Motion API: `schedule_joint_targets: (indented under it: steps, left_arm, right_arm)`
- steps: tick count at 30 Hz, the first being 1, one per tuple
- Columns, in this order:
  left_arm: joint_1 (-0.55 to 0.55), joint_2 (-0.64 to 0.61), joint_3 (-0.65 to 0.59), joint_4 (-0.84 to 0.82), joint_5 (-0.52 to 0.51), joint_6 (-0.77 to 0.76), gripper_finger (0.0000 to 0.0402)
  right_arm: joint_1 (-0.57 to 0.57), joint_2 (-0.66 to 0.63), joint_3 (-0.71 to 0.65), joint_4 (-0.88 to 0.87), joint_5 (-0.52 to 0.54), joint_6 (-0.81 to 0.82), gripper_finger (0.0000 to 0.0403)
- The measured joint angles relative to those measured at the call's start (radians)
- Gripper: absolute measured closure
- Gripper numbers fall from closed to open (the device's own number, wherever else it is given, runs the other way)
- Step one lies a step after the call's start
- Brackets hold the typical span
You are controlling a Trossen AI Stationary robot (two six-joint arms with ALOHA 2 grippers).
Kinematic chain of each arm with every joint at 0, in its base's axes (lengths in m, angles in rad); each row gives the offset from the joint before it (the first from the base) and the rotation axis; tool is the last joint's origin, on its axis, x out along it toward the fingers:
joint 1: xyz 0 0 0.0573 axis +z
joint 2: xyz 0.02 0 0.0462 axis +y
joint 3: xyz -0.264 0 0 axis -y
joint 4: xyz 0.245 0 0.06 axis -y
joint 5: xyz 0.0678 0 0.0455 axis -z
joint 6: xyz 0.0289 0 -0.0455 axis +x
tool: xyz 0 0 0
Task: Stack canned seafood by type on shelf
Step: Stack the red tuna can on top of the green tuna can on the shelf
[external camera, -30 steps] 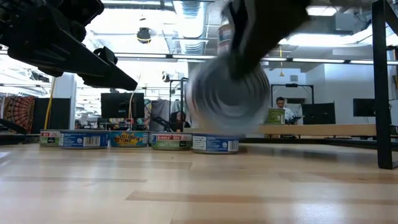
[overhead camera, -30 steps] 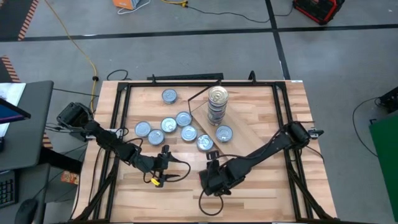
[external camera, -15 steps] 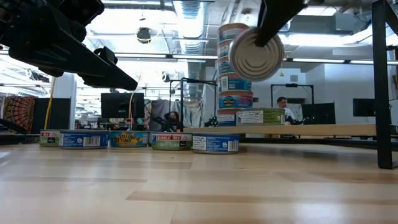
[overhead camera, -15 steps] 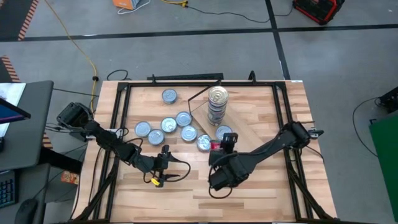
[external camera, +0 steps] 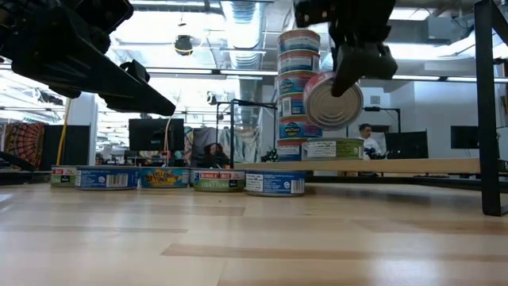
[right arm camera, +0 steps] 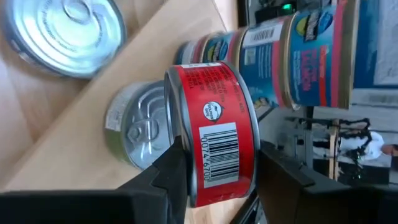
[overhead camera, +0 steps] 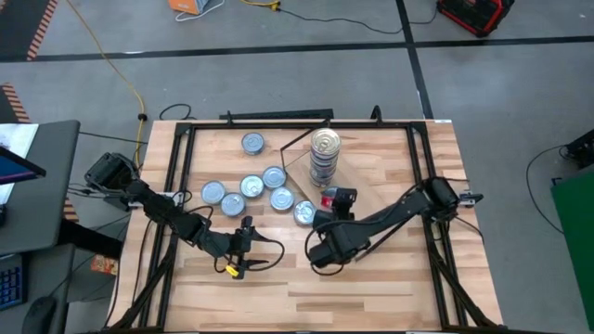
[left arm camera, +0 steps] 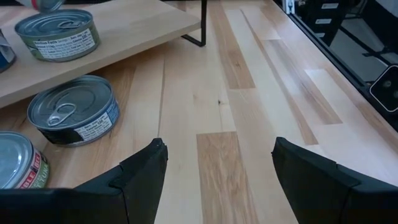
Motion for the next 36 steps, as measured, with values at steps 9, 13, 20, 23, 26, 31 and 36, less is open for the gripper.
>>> schedule_joint_targets:
  steps: [9,13,20,23,26,31,36]
  left_arm:
    - [0.0,0.0,0.0,0.0,0.0,0.002,0.0121]
    - [0.0,0.0,0.0,0.0,0.0,0.002,0.0121]
    - [0.0,0.0,0.0,0.0,0.002,-0.01,0.0121]
    - [0.0,0.0,0.0,0.0,0.002,-0.012,0.0121]
    - [0.0,0.0,0.0,0.0,0.002,-0.013,0.0121]
    - [0.0,0.0,0.0,0.0,0.006,-0.019,0.0121]
    - [0.0,0.0,0.0,-0.009,0.006,-0.024,0.0121]
  right_arm:
    - [-0.04,0.0,-0.048,0.001,-0.001,0.045,0.0226]
    - [-0.045,-0.001,-0.073,0.032,-0.002,0.046,0.0224]
    - [-0.03,-0.003,-0.1,0.064,-0.044,0.051,0.0219]
    - [-0.018,-0.004,-0.089,0.064,-0.091,0.053,0.0208]
    - [-0.014,-0.003,-0.076,0.085,-0.148,0.033,0.018]
    - [-0.015,-0.003,-0.071,0.144,-0.178,-0.023,0.0124]
    - [-0.019,-0.003,-0.071,0.113,-0.178,0.001,0.0101]
